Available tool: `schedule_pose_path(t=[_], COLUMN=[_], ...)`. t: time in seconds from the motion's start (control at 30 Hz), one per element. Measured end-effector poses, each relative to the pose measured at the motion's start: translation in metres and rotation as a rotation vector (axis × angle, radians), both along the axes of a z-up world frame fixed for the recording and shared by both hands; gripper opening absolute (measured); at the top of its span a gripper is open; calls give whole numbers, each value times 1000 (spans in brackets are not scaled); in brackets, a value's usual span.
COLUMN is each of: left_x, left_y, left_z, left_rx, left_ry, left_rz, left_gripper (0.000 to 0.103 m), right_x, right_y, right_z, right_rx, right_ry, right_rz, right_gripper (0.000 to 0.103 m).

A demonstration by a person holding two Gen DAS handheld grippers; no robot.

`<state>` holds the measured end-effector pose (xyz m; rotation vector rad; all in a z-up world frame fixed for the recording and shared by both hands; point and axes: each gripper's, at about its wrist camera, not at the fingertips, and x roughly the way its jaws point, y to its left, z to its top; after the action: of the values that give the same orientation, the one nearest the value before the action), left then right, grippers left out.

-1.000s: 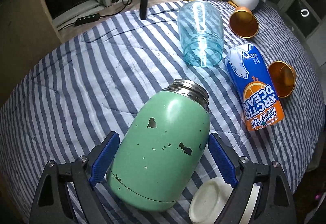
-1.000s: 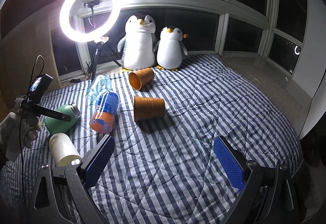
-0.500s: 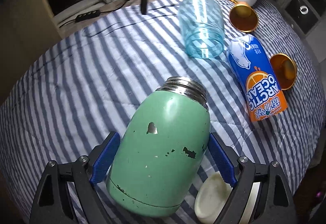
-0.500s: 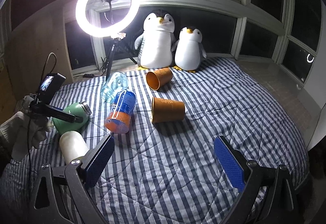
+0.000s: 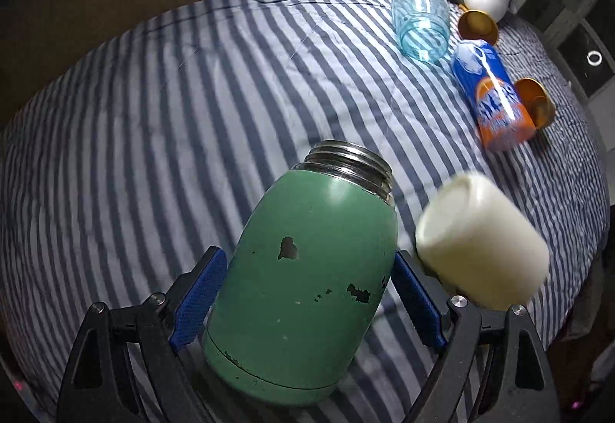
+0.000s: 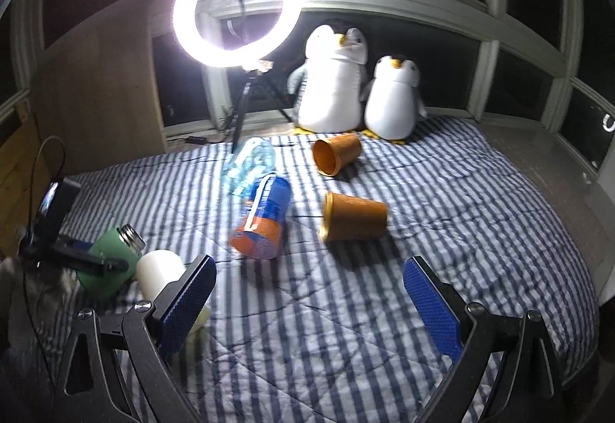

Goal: Flip cup upside down
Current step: 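Lift the green bottle with the left tool and swing it upward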

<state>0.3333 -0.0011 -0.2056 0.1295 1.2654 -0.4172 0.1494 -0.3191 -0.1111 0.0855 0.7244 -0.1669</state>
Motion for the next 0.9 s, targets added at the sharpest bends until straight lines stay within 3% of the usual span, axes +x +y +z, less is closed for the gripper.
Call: schedule_pose_path(t=[0.47,0.7,0.9], left_x=[-93,-115,-131], left_y=[32,46,87], left_z=[0,6,33], left_rx=[-140,-163,-172], left_ry=[51,32,-48], left_rz=[146,161,221], left_gripper=[89,89,89], right_x=[19,22,23], right_y=[67,118,161], right_z=[-16,-30,-25], right_rx=[40,36,-59], right_ry=[28,54,53], right_rz=[240,415,580], right_gripper=[96,96,96])
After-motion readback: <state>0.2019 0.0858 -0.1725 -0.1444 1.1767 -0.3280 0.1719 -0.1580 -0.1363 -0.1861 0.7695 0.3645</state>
